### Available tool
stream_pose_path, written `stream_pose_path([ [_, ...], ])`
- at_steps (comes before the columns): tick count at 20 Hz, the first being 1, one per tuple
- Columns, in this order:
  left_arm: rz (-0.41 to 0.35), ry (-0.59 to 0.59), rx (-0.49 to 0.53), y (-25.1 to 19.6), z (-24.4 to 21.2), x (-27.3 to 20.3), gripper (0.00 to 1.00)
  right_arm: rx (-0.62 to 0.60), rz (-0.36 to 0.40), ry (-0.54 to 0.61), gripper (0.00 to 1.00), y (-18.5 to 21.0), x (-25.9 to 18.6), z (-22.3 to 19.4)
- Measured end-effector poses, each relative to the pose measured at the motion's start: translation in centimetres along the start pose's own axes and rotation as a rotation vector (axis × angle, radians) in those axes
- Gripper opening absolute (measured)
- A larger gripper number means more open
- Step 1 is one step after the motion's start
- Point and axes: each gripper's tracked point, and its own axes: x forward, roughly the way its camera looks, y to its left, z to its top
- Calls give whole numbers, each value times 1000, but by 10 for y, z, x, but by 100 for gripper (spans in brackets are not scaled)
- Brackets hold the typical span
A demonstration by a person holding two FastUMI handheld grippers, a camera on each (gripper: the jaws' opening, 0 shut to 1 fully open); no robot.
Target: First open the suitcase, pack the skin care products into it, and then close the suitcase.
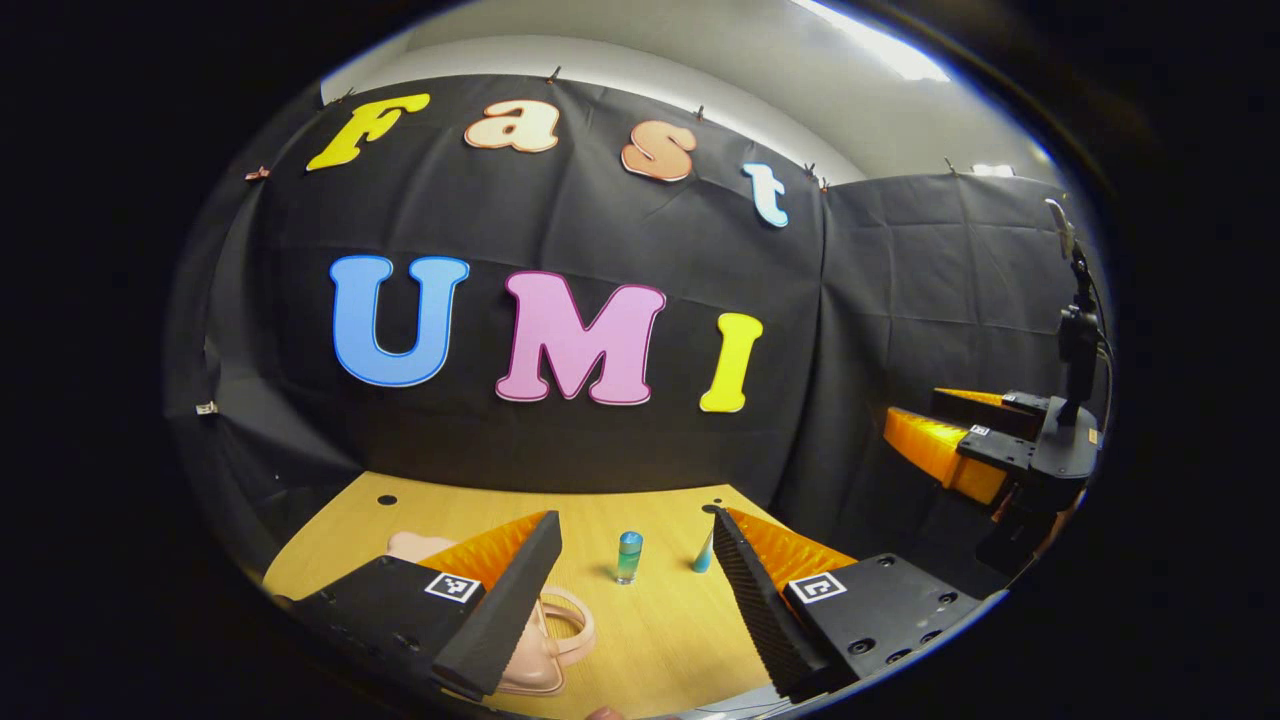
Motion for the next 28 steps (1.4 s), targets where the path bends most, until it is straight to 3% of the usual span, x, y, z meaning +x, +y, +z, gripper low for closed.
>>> stream_pose_path([
  [7,67,156,-41,6,-39,36,96,6,64,-23,96,-5,23,-6],
  [17,193,561,-175,13,-149,113,96,62,214,19,96,-31,76,-77],
  [28,318,895,-94,39,-254,159,97,117,218,108,96,-74,128,-140],
])
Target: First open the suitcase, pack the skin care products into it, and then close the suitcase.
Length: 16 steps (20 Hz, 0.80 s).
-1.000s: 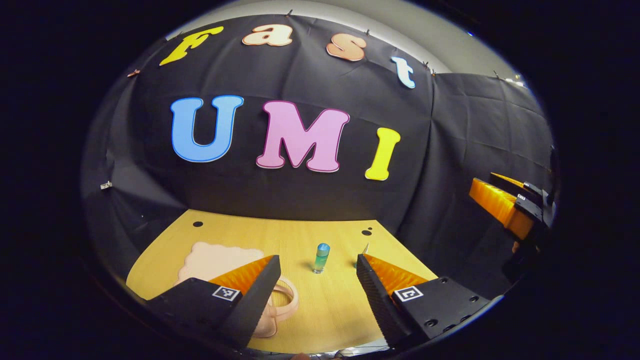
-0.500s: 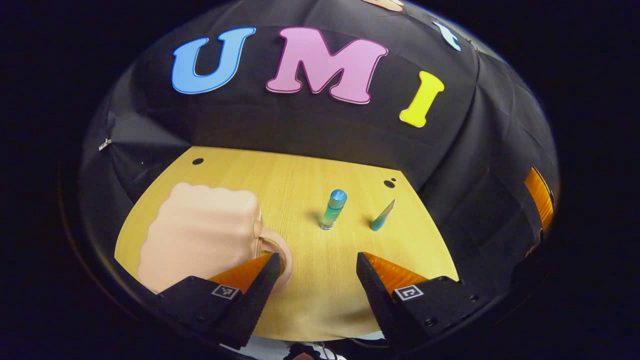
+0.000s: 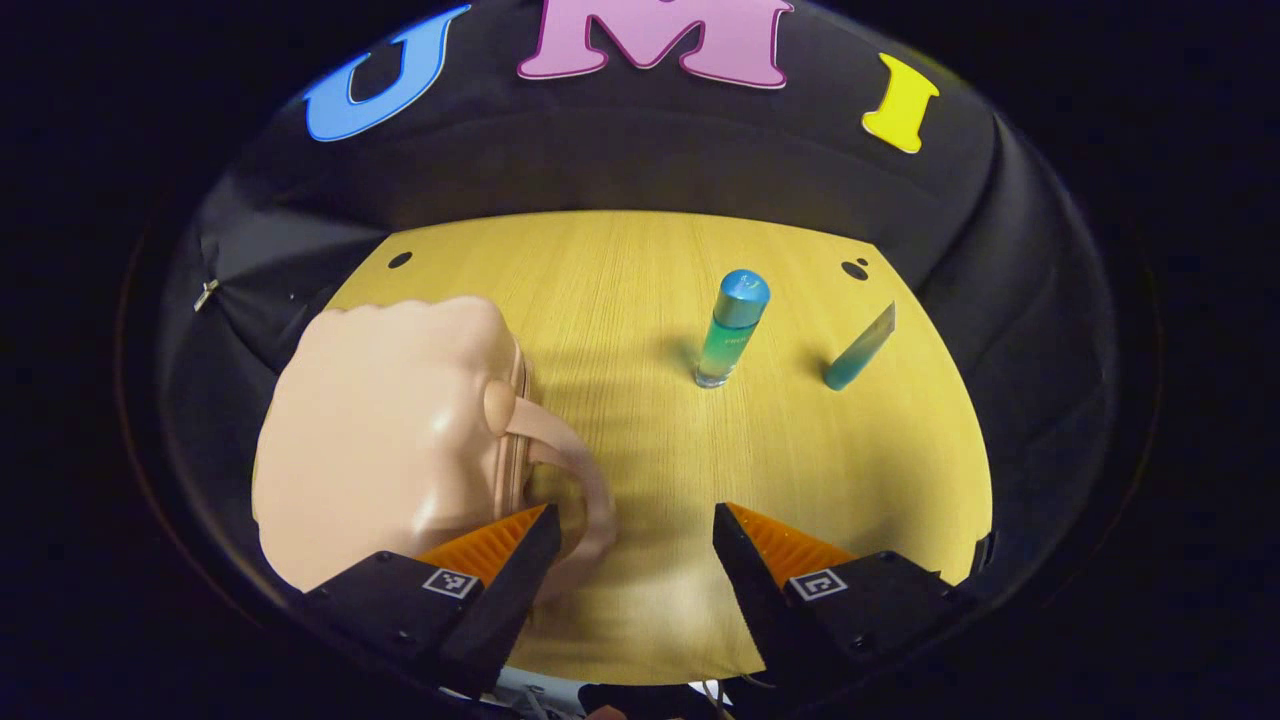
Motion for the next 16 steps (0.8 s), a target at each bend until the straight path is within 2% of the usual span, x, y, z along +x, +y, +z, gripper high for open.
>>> stream_pose_path([
  [5,51,61,-5,11,-7,27,95,-2,-45,43,96,-15,2,-13],
  [13,31,115,66,13,-10,54,95,-8,-128,83,96,-12,2,-16],
  [14,34,115,70,14,-10,56,91,-4,-132,87,96,-8,3,-15],
  [15,32,118,72,14,-10,58,80,-4,-135,89,96,-5,3,-14],
  [16,25,125,74,15,-12,61,76,-11,-139,88,96,-2,4,-13],
])
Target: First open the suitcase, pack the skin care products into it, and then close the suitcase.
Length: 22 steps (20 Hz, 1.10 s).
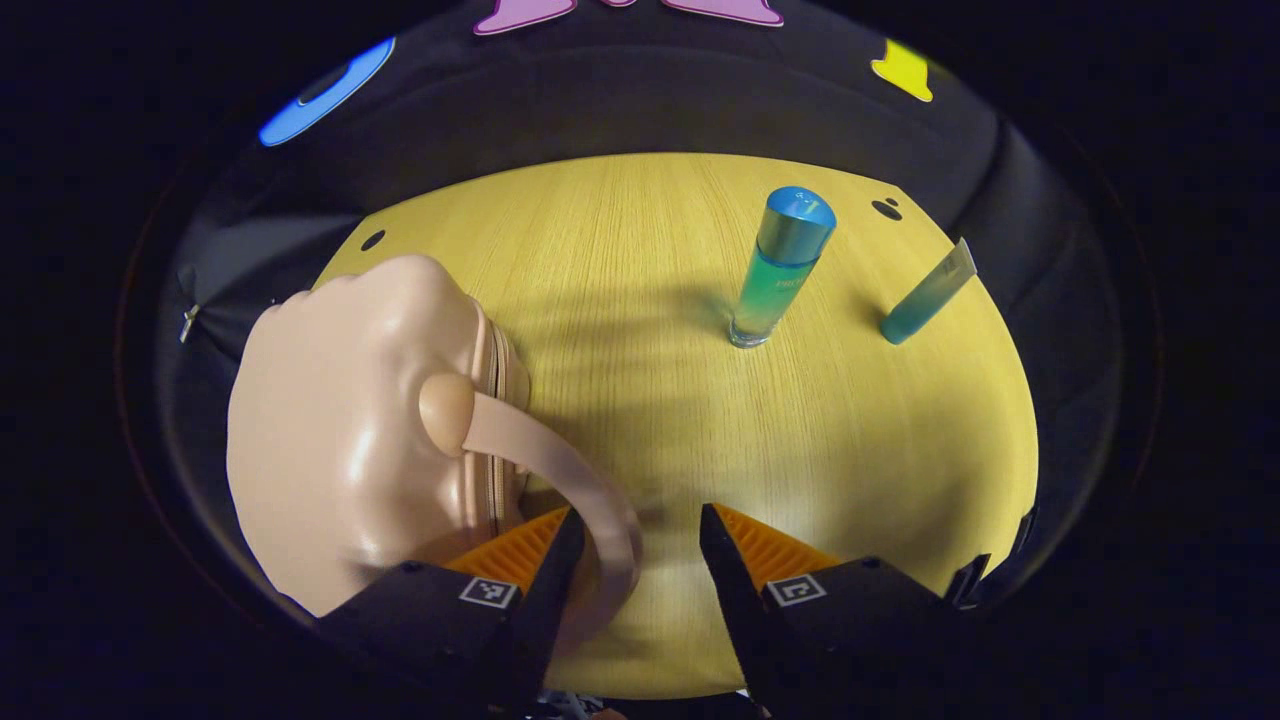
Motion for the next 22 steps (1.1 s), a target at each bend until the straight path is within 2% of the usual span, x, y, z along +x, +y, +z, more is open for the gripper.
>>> stream_pose_path([
  [2,-22,42,7,-1,-8,4,70,-19,-5,-4,96,4,0,2],
  [3,-18,40,2,3,-9,7,52,-26,-6,-3,96,6,0,2],
  [4,-11,36,-3,7,-7,8,49,-31,-6,0,96,8,-1,2],
  [5,-13,33,-10,10,-7,8,35,-34,-6,1,96,10,-1,2],
  [6,-35,38,-12,7,-8,9,26,-34,-6,4,96,12,-2,1],
  [8,-60,54,20,7,-9,6,17,-25,-3,15,96,16,-4,-4],
  [9,-69,52,32,6,-7,5,18,-21,-1,21,96,18,-4,-5],
  [11,-88,55,61,5,-6,1,14,-19,1,25,96,20,-4,-6],
  [16,-156,60,34,3,4,-22,7,-25,3,6,96,23,-6,3],
  [22,-219,-31,26,30,40,-106,6,-16,25,-3,96,39,-5,6],
])
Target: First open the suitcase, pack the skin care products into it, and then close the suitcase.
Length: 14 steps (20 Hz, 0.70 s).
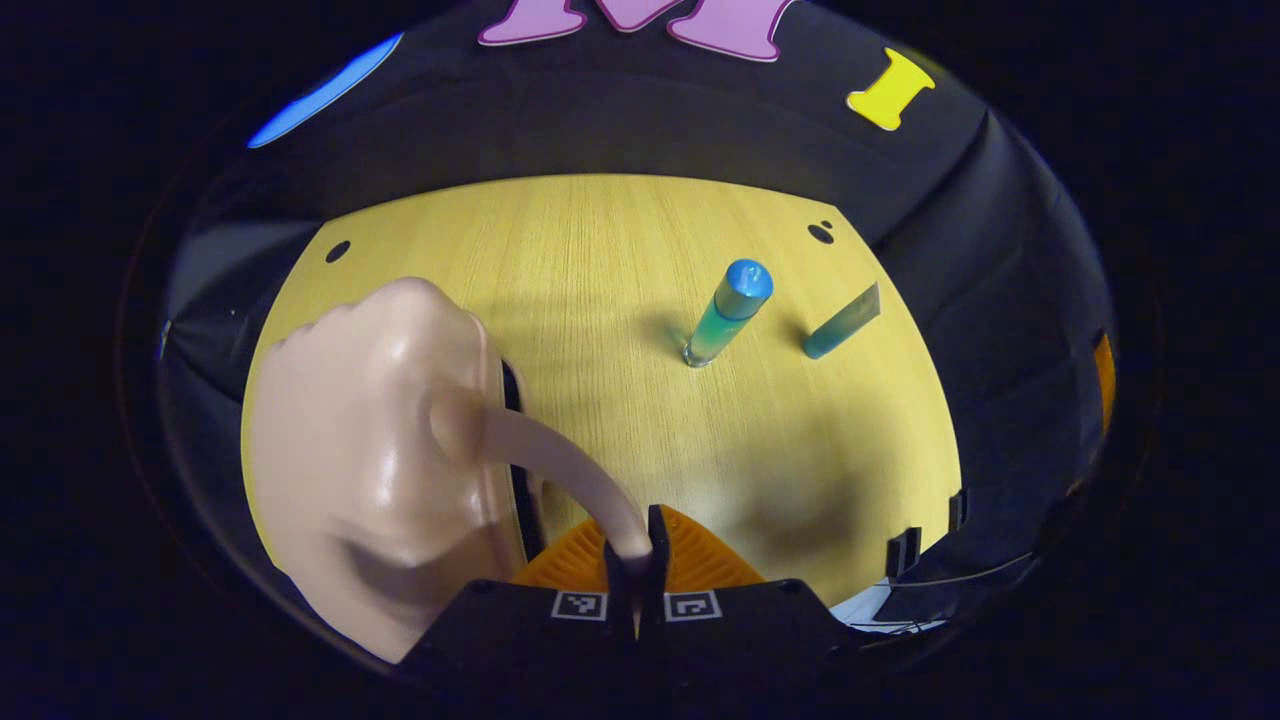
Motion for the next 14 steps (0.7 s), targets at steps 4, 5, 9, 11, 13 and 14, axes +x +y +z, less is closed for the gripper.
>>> stream_pose_path([
  [4,-7,-85,-43,37,24,-75,6,1,39,-21,96,24,4,10],
  [5,12,-115,-55,56,29,-94,6,1,52,-26,96,33,6,13],
  [9,138,-208,-70,142,41,-160,6,1,110,-42,96,70,14,24],
  [11,206,-242,-83,189,41,-185,10,8,137,-48,96,89,17,30],
  [13,286,-259,-84,235,38,-199,6,21,157,-44,96,105,18,34],
  [14,317,-265,-90,258,37,-203,6,23,162,-42,96,112,18,36],
])
